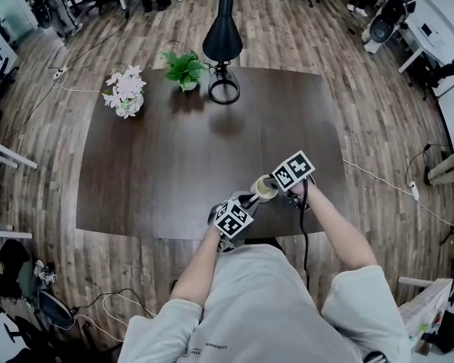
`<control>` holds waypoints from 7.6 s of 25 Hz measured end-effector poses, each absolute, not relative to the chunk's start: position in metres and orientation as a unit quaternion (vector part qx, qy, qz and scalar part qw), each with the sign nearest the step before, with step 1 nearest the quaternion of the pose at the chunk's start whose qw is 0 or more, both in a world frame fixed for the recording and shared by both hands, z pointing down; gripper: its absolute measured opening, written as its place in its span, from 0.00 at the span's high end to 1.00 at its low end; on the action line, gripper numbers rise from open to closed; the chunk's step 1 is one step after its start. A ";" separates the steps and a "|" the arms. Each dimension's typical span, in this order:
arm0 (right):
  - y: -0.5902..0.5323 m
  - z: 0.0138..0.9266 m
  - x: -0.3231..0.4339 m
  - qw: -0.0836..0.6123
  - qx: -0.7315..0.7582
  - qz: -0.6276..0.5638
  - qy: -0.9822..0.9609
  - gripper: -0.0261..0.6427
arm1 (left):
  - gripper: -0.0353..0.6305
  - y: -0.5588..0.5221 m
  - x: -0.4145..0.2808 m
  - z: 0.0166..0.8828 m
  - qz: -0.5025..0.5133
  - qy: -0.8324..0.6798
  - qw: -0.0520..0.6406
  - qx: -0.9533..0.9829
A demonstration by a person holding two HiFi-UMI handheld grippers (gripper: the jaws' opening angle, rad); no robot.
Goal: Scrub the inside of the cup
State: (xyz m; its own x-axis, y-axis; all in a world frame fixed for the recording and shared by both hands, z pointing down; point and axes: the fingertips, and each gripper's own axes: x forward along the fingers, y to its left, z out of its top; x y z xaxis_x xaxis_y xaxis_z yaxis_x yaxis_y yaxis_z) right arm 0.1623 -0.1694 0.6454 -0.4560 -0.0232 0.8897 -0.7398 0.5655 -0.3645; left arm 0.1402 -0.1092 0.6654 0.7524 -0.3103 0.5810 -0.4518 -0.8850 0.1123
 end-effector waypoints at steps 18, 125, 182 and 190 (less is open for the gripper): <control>-0.165 0.629 0.178 0.533 0.239 0.300 -0.754 0.81 | 0.87 -0.103 0.140 0.670 0.276 -0.212 0.134 0.928; -0.153 0.647 0.168 0.599 0.224 0.233 -0.732 0.83 | 0.86 -0.105 0.142 0.667 0.254 -0.230 0.154 0.927; -0.182 0.587 0.181 0.387 0.286 0.371 -0.794 0.83 | 0.86 -0.109 0.139 0.670 0.258 -0.232 0.161 0.924; -0.187 0.578 0.184 0.364 0.278 0.381 -0.803 0.83 | 0.86 -0.109 0.139 0.669 0.259 -0.232 0.163 0.923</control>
